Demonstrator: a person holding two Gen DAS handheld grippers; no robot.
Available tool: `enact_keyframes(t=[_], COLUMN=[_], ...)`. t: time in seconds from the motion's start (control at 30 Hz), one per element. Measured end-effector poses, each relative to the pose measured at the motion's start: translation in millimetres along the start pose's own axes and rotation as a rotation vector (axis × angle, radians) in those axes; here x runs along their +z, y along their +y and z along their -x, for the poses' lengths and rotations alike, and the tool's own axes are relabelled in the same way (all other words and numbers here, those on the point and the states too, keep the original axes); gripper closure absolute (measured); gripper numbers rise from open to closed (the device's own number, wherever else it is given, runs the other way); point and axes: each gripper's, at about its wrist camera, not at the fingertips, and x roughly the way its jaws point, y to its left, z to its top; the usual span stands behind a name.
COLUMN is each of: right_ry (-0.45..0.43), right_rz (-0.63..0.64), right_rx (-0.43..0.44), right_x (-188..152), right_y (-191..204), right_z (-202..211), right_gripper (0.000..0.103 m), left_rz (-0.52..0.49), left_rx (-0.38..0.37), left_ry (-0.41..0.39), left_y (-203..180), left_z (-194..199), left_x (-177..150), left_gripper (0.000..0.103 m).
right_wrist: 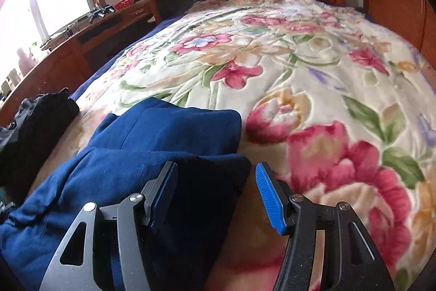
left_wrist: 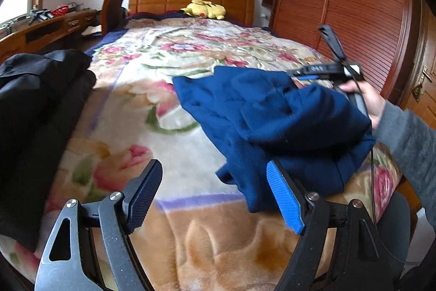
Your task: Fold large clothes
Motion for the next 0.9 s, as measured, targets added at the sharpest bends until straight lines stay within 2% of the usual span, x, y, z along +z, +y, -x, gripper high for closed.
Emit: enact_keyframes(t=[0.1, 0.27, 0.4, 0.47, 0.53, 0.7, 0.77, 0.83, 0.87, 0.9], right_ry=[0.010, 0.079, 0.115, 0.126, 0.135, 0.164, 0.174, 0.177, 0.175, 0.175], right_rz=[-0.005, -0.032, 0.006, -0.007, -0.034, -0.091, -0.093, -0.121, -0.126, -0.116], right_rx=[-0.028, -0.027, -0.053, -0.066, -0.080, -0.005, 0.039, 0.125, 0.138, 0.145], right_x=[5.0, 9.3, 6.4, 6.1, 5.5, 1.4, -1.1, -3.2, -4.1, -5.3], right_y=[-2.2, 0.7, 10.0, 8.8, 3.2, -5.7, -7.8, -13.1, -14.7, -14.5], right_z=[-15.4, -32.3, -41.3, -41.4, -46.3, -56.5, -60.4, -61.6, -61.1, -60.9], right_gripper=[0.037, 0.035, 0.035, 0.030, 0.019, 0.019, 0.022, 0.043, 0.045, 0.052], left_rz=[-0.014, -0.006, -0.003, 0.004, 0.009, 0.007, 0.009, 0.016, 0.017, 0.013], left_rx=[-0.016, -0.070, -0.083, -0.094, -0.103, -0.112, -0.123, -0.149, -0.160, -0.165], left_ry=[0.018, 0.036, 0.036, 0.035, 0.034, 0.036, 0.042, 0.045, 0.048, 0.048], left_y=[-5.1, -9.3, -9.7, -8.3, -8.2, -10.7, -11.1, -11.2, -11.7, -13.5], left_z=[-8.6, -18.2, -19.4, -19.3, -19.0, -19.0, -19.4, -19.2, -19.4, -19.0], left_x=[-1.7, -4.1, -4.9, -5.1, -5.1, -5.5, -6.3, -6.1, -6.1, -5.8], left_gripper=[0.027, 0.042, 0.044, 0.047, 0.049, 0.057, 0.060, 0.072, 0.081, 0.083])
